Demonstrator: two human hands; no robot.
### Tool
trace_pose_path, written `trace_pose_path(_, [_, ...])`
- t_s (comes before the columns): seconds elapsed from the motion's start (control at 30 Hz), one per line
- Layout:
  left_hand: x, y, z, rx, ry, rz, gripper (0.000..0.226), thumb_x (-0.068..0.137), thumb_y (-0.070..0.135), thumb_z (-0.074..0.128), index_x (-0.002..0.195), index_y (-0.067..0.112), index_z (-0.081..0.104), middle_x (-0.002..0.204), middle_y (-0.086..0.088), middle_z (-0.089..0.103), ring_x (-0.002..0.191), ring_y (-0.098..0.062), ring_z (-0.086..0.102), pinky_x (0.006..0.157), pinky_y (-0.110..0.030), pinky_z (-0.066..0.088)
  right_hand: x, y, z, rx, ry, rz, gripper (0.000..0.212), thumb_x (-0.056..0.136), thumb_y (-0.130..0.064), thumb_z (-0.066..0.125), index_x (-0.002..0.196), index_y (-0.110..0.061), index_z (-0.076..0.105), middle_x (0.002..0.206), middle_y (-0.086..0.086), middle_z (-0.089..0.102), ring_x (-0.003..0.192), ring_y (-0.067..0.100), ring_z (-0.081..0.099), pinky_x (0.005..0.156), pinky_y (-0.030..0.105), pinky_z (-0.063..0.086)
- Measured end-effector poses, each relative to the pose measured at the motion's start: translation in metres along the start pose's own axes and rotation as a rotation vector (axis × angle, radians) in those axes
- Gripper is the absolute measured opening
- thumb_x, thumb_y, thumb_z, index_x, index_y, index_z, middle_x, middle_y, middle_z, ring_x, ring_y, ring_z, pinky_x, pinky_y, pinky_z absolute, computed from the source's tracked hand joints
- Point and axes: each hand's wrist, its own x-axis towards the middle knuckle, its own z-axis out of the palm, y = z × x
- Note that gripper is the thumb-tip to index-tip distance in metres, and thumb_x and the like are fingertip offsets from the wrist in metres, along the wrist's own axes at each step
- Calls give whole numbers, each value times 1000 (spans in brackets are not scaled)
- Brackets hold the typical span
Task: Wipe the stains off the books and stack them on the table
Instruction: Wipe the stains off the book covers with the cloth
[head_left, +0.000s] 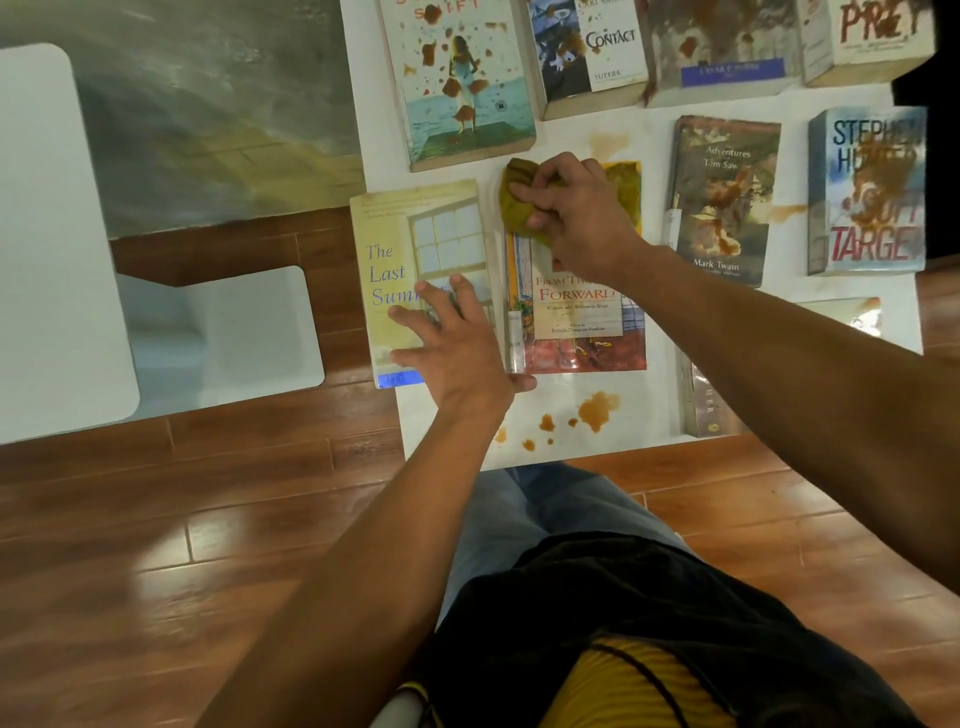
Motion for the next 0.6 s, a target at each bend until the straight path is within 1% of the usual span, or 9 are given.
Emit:
trace_pose_path(0.07, [-1, -3, 1, 1, 26, -8, 145, 61, 80, 74, 156, 12, -12, 162, -25, -2, 146, -57, 8, 104, -66, 40, -4, -1, 2, 3, -13, -16, 38, 97, -16, 55, 134, -11, 63, 123, 18, 53, 112, 40, 43, 98, 24, 24])
trace_pose_path(0.23, [0, -4, 4, -35, 44, -18, 144, 59, 78, 77, 156, 15, -9, 163, -22, -1, 147, -54, 6, 105, -66, 37, -22, -5, 10, 10, -34, -38, 37, 96, -15, 57, 132, -11, 64, 119, 18, 54, 105, 41, 43, 94, 33, 31])
trace_pose_path(0.33, [-1, -4, 2, -47, 28, -24, 144, 59, 77, 78, 156, 16, -10, 164, -21, -3, 147, -54, 4, 106, -66, 35, -37, -7, 16, 30, -48, -48, 36, 97, -16, 58, 132, -14, 65, 118, 15, 54, 105, 38, 43, 94, 31, 30])
trace_pose_path(0.47, [-1, -3, 0, -52, 17, -27, 143, 60, 76, 78, 157, 16, -9, 164, -21, -4, 147, -54, 4, 106, -66, 35, -54, -8, 26, 63, -54, -72, 36, 95, -16, 60, 130, -18, 67, 115, 11, 55, 104, 35, 44, 94, 32, 31])
trace_pose_path(0.6, [-1, -3, -3, -54, 7, -24, 142, 61, 75, 78, 157, 17, -9, 164, -19, -4, 147, -53, 4, 106, -65, 35, -70, -12, 34, 89, -54, -89, 33, 93, -11, 62, 125, -16, 70, 112, 11, 57, 105, 36, 46, 92, 30, 33])
